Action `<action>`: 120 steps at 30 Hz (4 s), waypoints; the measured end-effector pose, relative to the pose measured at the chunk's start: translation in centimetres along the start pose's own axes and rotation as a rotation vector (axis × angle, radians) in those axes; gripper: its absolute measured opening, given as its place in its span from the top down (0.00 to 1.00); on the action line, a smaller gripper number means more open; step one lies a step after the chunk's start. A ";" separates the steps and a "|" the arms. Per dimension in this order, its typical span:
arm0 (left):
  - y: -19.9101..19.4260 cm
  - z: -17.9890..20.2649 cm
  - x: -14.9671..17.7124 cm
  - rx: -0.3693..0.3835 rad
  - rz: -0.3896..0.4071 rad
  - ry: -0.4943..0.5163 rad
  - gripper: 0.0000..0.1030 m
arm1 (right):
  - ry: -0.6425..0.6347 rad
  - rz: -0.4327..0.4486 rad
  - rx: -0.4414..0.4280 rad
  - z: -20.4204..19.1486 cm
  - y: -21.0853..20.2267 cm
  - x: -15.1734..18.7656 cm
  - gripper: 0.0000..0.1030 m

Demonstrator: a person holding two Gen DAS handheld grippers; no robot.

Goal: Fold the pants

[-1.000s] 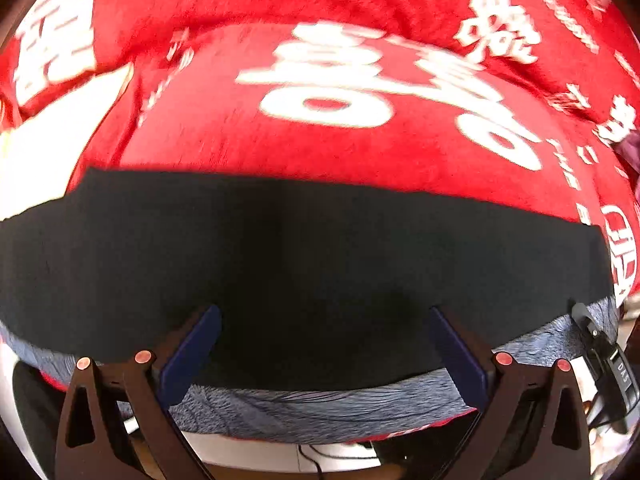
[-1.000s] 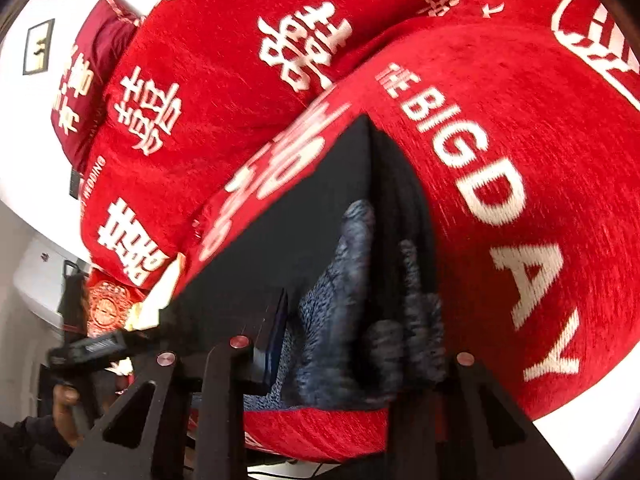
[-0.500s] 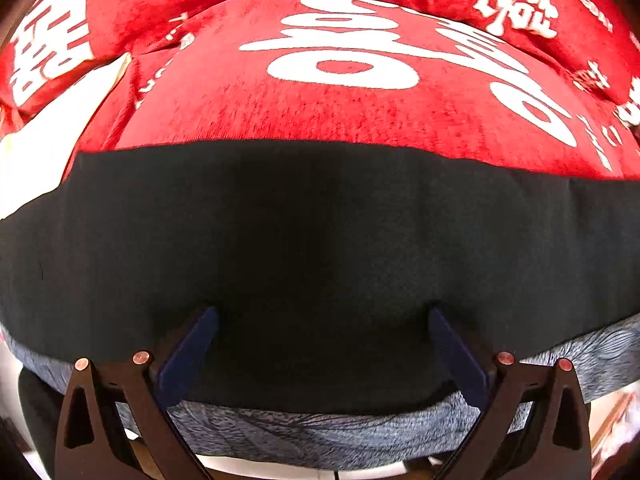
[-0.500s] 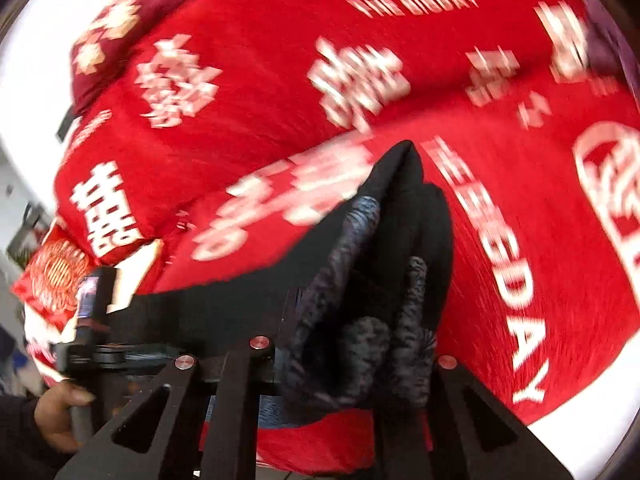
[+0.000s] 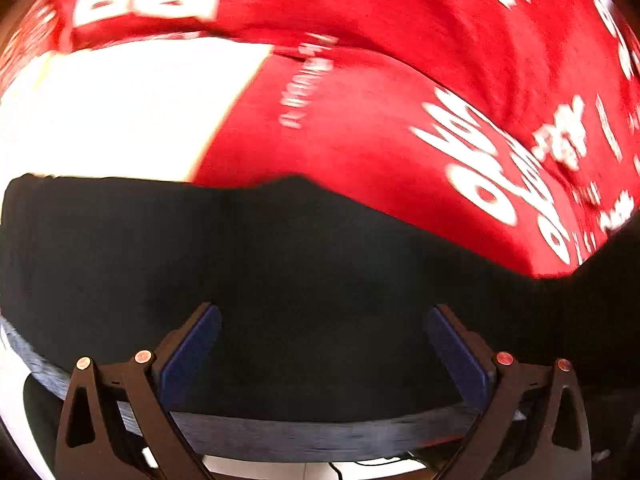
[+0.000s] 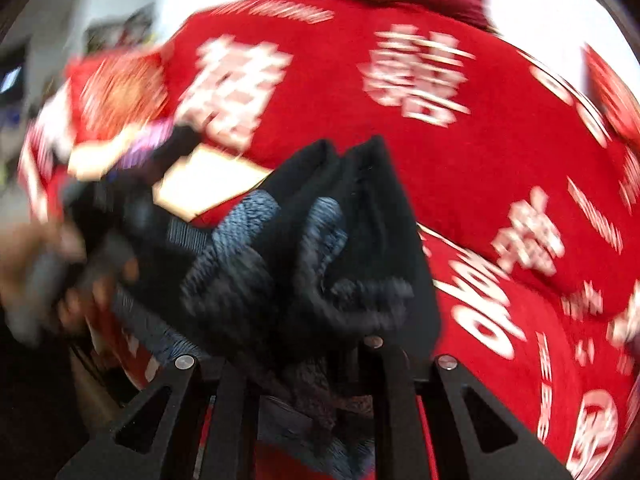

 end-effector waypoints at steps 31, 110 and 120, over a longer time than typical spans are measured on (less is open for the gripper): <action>0.1 9.9 5.4 0.217 -0.121 0.256 0.00 | 0.500 -0.279 -0.352 3.2 4.0 12.4 0.12; -1.3 -20.6 5.0 -0.046 0.077 -0.288 0.00 | -0.428 -0.363 -0.686 -25.4 19.9 -14.8 0.00; -1.4 -22.5 5.2 -0.058 0.078 -0.289 0.00 | -0.661 -0.468 -0.790 -34.6 22.8 -14.2 0.14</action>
Point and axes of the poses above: each gripper's, at about its wrist camera, not at the fingertips, and y roughly the way its jaws point, z to its right, x to its underside, the point moved 7 cm from there along y, roughly the way its jaws point, and after that the axes turned 4 degrees about -z, right-handed, at the moved point
